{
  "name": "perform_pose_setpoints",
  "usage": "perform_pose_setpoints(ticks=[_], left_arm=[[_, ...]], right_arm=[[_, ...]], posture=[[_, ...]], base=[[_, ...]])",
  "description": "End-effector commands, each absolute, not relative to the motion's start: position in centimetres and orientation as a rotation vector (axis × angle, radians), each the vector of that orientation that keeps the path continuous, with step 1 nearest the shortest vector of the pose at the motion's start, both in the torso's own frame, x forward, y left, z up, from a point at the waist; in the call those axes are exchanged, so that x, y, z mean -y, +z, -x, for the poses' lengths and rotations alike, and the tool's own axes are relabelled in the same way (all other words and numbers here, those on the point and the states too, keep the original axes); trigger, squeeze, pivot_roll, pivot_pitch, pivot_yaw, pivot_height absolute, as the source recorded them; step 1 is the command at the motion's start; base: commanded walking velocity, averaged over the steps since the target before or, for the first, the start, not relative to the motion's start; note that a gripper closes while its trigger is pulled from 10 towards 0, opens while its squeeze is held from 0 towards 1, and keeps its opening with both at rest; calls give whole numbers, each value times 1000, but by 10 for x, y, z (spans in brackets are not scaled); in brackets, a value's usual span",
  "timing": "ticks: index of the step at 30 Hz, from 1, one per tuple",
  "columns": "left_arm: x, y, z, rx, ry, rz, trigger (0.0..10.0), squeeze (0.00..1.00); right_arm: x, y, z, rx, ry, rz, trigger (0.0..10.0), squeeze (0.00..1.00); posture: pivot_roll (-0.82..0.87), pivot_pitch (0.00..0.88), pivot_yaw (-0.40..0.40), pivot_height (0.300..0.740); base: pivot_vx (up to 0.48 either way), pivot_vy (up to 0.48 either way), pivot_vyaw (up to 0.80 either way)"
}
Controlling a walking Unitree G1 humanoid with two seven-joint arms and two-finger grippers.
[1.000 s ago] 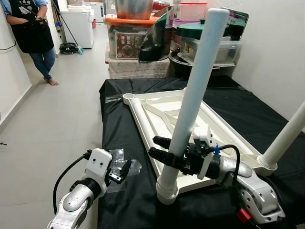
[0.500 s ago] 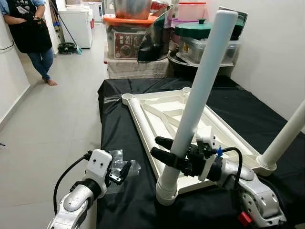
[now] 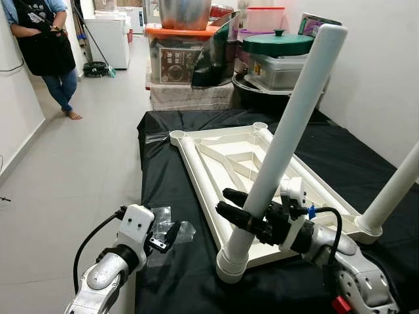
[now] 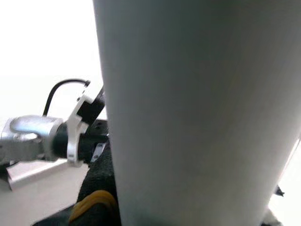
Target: Building children table
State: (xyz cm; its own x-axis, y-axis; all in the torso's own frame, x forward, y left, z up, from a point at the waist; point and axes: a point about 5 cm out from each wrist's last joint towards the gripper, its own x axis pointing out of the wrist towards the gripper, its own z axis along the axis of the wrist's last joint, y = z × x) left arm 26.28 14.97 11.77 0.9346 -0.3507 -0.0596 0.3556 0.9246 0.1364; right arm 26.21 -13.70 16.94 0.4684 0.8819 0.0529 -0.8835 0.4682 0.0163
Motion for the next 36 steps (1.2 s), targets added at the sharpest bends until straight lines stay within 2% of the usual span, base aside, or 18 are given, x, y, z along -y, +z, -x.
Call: perform_pose_setpoints(ticks=[1,23,30,36], left_arm=[[-149,116,-264,-39,-370,-167,10000,0],[-149,114,-263,-43,-366,-158,10000,0],[-148,113,-262,-44,-366,-158,10000,0],[-148,114,-264,-43,-369,-161,10000,0]], right_arm=[[139,140,-259,-120,1051,15,10000,0],[126,140,-265,-168,1035,-46,10000,0],[112,133,-254,-154,934,2,10000,0],[117,123,-264,-201,683,20,10000,0]], posture=[[80,0,-50,740],[81,0,-66,740],[72,0,-60,740],[70,0,-58,740]], base=[[0,0,0],[0,0,0],[0,0,0],[0,0,0]])
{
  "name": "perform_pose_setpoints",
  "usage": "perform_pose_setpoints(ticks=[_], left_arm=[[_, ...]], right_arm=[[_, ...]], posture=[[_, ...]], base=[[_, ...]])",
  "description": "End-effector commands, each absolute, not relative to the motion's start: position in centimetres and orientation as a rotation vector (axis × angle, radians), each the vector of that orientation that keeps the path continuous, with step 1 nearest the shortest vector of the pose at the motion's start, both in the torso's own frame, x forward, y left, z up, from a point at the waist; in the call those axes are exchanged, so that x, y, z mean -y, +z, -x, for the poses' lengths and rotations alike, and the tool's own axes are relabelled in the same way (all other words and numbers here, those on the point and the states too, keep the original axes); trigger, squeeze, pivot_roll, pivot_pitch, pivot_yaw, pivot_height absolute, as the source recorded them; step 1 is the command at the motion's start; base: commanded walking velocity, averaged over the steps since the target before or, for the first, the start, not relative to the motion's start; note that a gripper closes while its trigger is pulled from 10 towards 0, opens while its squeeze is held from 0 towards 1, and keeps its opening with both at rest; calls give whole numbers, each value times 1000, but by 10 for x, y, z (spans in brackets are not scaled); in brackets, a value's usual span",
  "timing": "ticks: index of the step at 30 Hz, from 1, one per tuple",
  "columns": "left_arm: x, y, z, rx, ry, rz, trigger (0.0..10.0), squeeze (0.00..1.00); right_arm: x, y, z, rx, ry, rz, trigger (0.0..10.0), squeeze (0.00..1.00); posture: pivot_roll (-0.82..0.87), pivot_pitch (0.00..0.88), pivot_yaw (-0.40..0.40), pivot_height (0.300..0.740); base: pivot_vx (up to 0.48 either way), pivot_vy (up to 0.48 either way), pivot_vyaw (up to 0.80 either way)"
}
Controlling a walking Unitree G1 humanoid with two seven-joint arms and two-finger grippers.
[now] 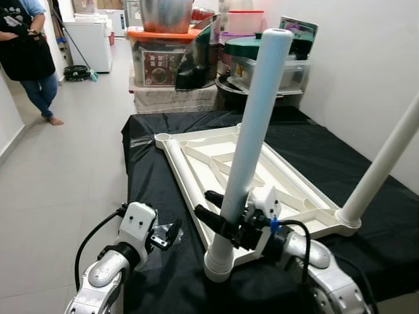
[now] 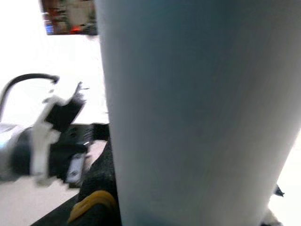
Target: Building children table
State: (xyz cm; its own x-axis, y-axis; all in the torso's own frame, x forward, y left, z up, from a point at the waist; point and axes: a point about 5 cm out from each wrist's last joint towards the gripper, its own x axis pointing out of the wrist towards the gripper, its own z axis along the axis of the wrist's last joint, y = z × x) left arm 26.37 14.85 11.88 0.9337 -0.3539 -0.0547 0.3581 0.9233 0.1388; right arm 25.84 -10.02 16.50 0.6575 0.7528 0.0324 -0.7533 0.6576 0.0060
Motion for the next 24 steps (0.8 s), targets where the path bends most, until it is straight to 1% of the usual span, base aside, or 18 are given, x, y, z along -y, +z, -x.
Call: perform_pose_setpoints(ticks=[1,3,5,6,7,8,9,10,11,12,13,20,22,24], left_arm=[[-148,114,-264,-43,-369,-161,10000,0],[-149,114,-265,-40,-363,-162,10000,0],[-150,115,-265,-39,-358,-163,10000,0],[-150,115,-265,-39,-358,-163,10000,0],[-150,115,-265,-39,-356,-163,10000,0],[-150,115,-265,-39,-356,-163,10000,0],[-150,114,-264,-40,-355,-163,10000,0],[-150,114,-264,-40,-355,-163,10000,0],[-150,114,-264,-40,-353,-164,10000,0],[-150,114,-264,-40,-353,-164,10000,0],[-150,114,-264,-39,-351,-164,10000,0],[-152,114,-266,-39,-343,-169,10000,0],[-152,114,-266,-40,-341,-170,10000,0],[-152,114,-266,-40,-338,-171,10000,0]], right_arm=[[117,123,-264,-201,683,20,10000,0],[136,112,-275,-254,430,25,10000,0],[151,106,-279,-277,263,-5,10000,0],[151,106,-279,-277,263,-5,10000,0],[155,106,-280,-274,196,-25,10000,0],[155,106,-280,-274,196,-25,10000,0],[159,106,-280,-269,149,-10,10000,0],[159,106,-280,-269,149,-10,10000,0],[164,103,-280,-275,96,40,10000,0],[164,103,-280,-275,96,40,10000,0],[167,99,-279,-289,81,77,10000,0],[175,94,-278,-314,-8,124,10000,0],[178,93,-279,-316,-35,121,10000,0],[186,92,-280,-313,-110,38,10000,0]], posture=[[70,0,-58,740],[73,0,-62,740],[74,0,-64,740],[74,0,-64,740],[74,0,-64,740],[74,0,-64,740],[74,0,-64,740],[74,0,-64,740],[72,0,-66,740],[72,0,-66,740],[72,0,-66,740],[71,0,-66,740],[69,0,-66,740],[69,0,-67,740]], base=[[0,0,0],[0,0,0],[0,0,0],[0,0,0],[0,0,0],[0,0,0],[0,0,0],[0,0,0],[0,0,0],[0,0,0],[0,0,0],[0,0,0],[0,0,0],[0,0,0]])
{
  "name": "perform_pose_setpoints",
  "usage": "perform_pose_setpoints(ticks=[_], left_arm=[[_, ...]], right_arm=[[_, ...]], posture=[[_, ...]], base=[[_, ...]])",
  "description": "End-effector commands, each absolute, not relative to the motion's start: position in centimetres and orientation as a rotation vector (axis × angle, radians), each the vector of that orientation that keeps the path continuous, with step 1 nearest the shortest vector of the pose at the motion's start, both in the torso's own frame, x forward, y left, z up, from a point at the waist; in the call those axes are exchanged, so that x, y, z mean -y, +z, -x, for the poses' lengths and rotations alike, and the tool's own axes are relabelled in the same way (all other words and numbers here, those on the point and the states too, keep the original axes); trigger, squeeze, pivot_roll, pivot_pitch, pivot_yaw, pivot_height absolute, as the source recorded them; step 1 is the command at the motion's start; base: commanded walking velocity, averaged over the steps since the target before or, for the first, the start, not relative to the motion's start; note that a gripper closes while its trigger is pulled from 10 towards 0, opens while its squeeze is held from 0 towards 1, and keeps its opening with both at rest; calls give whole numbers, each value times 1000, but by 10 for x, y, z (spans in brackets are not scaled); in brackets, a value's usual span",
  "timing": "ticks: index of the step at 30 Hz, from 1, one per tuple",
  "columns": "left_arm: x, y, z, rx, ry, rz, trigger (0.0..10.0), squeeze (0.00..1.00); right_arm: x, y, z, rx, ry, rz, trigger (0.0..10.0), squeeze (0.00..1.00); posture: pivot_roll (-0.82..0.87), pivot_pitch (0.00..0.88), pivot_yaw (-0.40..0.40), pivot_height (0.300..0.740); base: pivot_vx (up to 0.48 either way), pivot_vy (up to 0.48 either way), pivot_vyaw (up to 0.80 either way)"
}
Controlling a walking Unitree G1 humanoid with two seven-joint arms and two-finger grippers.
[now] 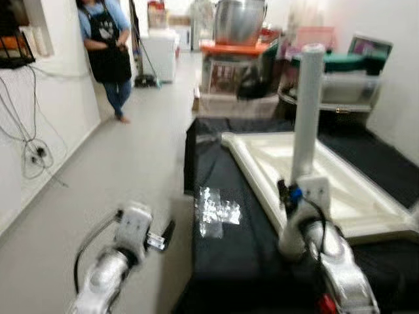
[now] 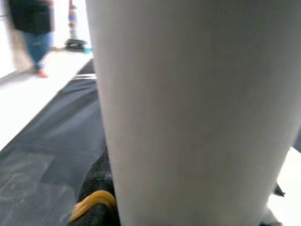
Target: Building children table
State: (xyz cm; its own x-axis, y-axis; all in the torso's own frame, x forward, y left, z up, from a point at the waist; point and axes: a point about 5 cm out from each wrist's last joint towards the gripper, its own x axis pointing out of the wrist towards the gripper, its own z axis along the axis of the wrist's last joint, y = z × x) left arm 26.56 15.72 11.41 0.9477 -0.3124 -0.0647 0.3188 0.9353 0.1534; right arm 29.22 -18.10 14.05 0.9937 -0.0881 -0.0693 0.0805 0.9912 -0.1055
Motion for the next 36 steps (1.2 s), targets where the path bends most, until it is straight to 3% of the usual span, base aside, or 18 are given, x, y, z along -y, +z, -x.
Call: perform_pose_setpoints(ticks=[1,10,16,20,21,22,33,35,36], left_arm=[[-152,113,-267,-40,-337,-169,10000,0],[-152,113,-268,-39,-338,-167,10000,0],[-153,113,-269,-38,-338,-168,10000,0],[-152,112,-270,-40,-344,-167,10000,0],[-152,112,-270,-40,-344,-167,10000,0],[-151,112,-271,-41,-348,-166,10000,0],[-150,112,-272,-41,-349,-162,10000,0],[-150,111,-271,-43,-346,-157,10000,0],[-150,111,-271,-43,-346,-157,10000,0]], right_arm=[[189,94,-281,-298,-145,-1,10000,0],[184,93,-284,-283,-167,-256,10000,0],[173,99,-286,-249,-53,-229,10000,0],[139,106,-275,-252,386,-156,10000,0],[139,106,-275,-252,386,-156,10000,0],[136,106,-268,-286,557,-103,10000,0],[138,109,-263,-323,732,-88,10000,0],[130,124,-262,-280,920,-110,10000,0],[130,124,-262,-280,920,-110,10000,0]], posture=[[67,0,-65,740],[68,0,-62,740],[65,0,-59,740],[60,0,-56,740],[60,0,-56,740],[60,0,-58,740],[65,0,-65,740],[76,0,-75,740],[76,0,-75,740]], base=[[0,0,0],[0,0,0],[0,0,0],[0,0,0],[0,0,0],[0,0,0],[0,0,0],[0,0,0],[0,0,0]])
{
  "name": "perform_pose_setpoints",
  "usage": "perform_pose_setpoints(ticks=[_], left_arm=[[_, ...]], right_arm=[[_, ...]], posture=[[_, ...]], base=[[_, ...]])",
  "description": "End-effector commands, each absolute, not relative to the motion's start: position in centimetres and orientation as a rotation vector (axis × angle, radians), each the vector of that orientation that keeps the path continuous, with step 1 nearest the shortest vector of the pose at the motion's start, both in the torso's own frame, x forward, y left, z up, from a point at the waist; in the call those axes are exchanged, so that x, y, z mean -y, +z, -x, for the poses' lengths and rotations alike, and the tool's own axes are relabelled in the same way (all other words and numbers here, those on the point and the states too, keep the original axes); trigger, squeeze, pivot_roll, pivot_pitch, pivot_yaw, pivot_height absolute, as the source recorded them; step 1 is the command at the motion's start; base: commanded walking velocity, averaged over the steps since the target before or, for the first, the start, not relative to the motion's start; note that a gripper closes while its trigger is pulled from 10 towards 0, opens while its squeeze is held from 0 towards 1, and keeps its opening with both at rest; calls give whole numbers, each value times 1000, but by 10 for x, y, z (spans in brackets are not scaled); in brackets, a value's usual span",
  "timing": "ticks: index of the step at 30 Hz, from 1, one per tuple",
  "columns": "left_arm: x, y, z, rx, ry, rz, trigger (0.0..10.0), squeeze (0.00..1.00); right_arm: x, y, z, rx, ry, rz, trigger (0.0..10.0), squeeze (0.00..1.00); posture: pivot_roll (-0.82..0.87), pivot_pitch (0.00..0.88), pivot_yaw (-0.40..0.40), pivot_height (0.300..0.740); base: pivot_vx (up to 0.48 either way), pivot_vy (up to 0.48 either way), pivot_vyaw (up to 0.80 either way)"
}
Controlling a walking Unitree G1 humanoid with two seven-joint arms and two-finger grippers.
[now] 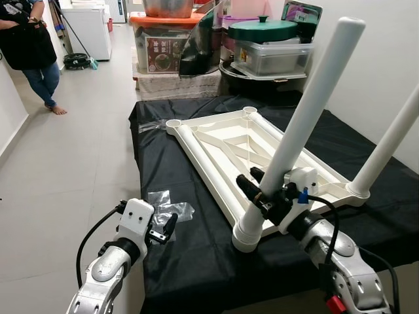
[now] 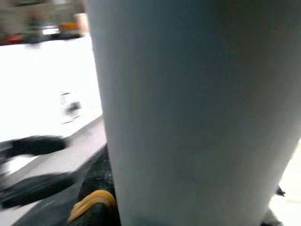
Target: Building children table
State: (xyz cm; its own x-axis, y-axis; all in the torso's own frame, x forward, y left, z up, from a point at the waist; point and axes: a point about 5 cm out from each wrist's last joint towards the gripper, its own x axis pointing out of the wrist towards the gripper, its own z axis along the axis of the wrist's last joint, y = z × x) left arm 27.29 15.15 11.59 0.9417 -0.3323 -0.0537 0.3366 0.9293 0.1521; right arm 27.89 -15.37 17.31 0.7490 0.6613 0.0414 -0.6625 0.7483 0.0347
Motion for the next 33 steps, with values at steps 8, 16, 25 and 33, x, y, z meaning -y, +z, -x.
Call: perform_pose_setpoints(ticks=[8,16,25,33], left_arm=[[-150,109,-271,-46,-351,-158,10000,0],[-151,108,-271,-45,-340,-163,10000,0],[-151,108,-270,-48,-338,-163,10000,0],[-153,109,-273,-41,-336,-168,10000,0]], right_arm=[[126,133,-260,-269,1134,-93,10000,0],[130,132,-272,-252,1098,-82,10000,0],[132,120,-276,-216,910,-173,10000,0],[138,107,-283,-216,626,-123,10000,0]], posture=[[76,0,-78,740],[88,0,-90,740],[79,0,-79,740],[72,0,-71,740]], base=[[0,0,0],[0,0,0],[0,0,0],[0,0,0]])
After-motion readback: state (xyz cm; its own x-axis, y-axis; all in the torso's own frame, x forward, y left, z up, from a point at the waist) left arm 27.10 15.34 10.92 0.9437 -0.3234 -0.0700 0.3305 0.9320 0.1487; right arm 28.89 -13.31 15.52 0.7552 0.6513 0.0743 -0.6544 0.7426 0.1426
